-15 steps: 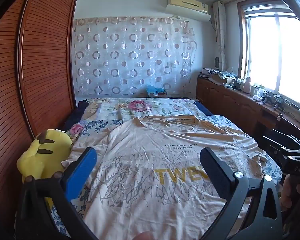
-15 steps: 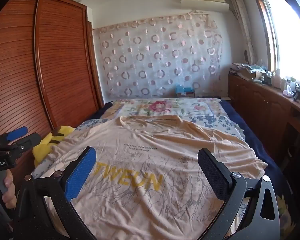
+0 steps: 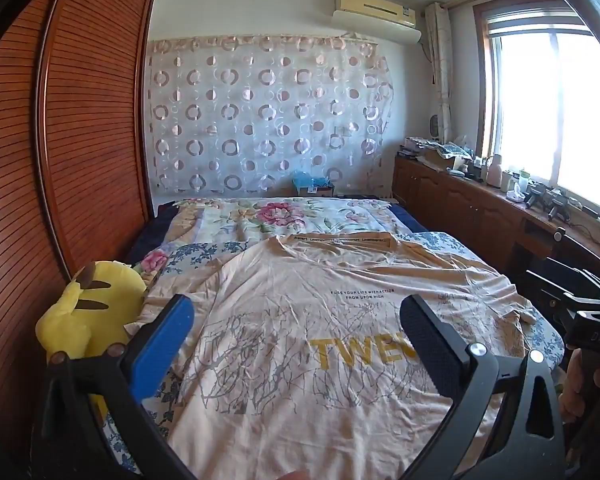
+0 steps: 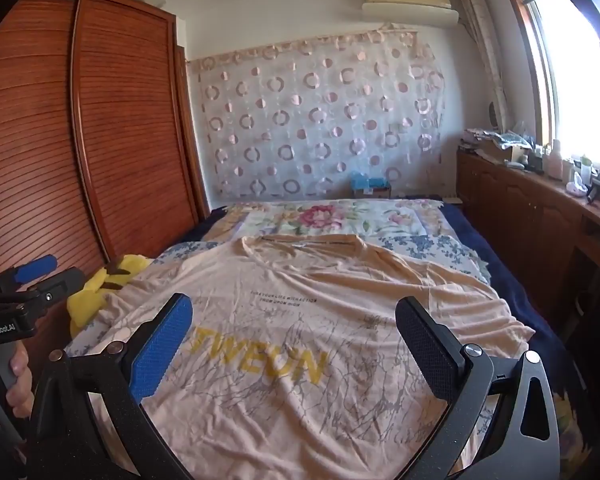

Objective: Fold small clothes

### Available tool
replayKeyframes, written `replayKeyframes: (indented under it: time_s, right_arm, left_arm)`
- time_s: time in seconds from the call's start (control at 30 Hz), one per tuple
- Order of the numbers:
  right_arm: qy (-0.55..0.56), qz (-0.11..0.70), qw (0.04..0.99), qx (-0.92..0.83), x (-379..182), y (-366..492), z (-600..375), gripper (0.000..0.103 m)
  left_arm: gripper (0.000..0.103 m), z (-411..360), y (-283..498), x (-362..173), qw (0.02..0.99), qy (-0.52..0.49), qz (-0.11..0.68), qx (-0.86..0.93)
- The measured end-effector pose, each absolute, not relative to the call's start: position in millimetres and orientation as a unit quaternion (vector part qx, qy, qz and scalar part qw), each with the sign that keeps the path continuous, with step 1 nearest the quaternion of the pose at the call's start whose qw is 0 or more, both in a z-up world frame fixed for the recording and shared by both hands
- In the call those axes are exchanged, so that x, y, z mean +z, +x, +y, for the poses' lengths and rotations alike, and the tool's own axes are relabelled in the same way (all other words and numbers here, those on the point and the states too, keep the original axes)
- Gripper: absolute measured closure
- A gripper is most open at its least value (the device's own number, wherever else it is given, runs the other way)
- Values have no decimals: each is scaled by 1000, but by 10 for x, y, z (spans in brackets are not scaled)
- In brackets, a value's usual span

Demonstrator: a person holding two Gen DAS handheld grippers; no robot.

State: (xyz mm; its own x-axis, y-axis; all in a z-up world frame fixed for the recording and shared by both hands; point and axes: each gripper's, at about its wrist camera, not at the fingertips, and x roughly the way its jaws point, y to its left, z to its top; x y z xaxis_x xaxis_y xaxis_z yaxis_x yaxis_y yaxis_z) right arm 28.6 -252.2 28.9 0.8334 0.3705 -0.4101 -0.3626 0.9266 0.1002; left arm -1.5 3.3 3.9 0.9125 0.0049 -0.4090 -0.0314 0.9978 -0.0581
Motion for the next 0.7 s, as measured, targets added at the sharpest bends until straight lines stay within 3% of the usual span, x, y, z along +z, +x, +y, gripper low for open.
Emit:
replayKeyframes:
  time_s: [0.7]
  right_arm:
    - [8,213,958,190,288,295,-2530,0]
  left_arm:
    - [0,-42,-49,111,979,-24,201,8]
